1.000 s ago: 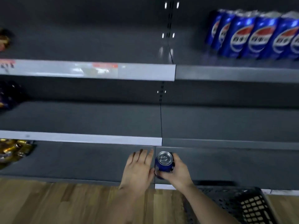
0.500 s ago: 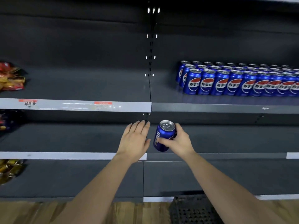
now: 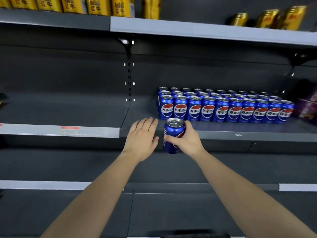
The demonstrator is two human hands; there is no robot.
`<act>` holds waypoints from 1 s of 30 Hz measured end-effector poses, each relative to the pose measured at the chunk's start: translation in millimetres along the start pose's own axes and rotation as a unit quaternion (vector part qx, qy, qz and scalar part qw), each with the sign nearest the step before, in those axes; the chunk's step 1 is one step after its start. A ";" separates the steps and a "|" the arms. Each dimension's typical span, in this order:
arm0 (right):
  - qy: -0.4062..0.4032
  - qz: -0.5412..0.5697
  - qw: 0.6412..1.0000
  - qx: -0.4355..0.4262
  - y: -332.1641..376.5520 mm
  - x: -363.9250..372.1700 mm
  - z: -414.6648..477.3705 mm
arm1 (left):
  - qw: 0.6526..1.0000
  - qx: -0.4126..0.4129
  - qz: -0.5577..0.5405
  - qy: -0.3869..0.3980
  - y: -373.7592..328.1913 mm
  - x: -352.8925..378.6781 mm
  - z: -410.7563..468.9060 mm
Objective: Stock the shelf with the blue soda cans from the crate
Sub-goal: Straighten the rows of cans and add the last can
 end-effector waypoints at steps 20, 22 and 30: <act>-0.066 -0.056 0.996 -0.008 -4.6 -40.6 96.5 | 0.998 -0.049 0.032 0.009 5.6 24.5 79.4; -0.067 -0.064 0.996 -0.006 -4.2 -32.9 105.5 | 0.999 -0.041 0.031 0.008 13.1 29.7 87.4; -0.093 -0.113 0.988 0.046 -13.2 -7.2 127.5 | 0.999 -0.027 0.029 0.009 42.3 47.4 108.5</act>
Point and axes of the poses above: each hand's wrist, its own z-axis towards the middle knuckle, its own x-axis out of the palm, y = z × x, the point moved 9 cm from there along z, towards the middle knuckle, and after that the axes turned 1 degree about y, right-handed, at the moved point
